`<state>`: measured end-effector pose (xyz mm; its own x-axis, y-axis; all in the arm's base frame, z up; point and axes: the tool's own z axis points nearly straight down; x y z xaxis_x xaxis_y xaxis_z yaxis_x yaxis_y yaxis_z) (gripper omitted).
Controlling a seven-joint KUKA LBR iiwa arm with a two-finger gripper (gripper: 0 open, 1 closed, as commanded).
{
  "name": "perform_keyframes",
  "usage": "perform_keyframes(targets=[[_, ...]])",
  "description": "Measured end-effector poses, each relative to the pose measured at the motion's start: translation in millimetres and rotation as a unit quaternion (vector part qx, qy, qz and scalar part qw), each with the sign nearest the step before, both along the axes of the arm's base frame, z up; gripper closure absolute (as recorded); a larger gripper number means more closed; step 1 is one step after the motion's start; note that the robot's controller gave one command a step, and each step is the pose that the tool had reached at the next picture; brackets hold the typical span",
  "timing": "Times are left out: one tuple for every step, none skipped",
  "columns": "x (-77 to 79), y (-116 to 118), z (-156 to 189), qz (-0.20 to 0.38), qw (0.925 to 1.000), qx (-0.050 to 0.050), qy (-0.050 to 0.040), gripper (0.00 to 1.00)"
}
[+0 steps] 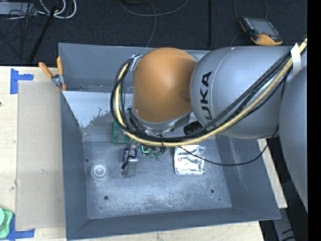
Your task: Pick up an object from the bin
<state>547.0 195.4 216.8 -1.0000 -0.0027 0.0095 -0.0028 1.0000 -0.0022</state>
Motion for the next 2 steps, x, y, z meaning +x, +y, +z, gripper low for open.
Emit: perform_keyframes(targets=[[59.6,-44.4,-47.4,0.016,0.9999,0.001,-0.0048,0.0],[70.5,-65.7,-121.7,-0.014,0.9999,0.0,-0.0009,0.0]])
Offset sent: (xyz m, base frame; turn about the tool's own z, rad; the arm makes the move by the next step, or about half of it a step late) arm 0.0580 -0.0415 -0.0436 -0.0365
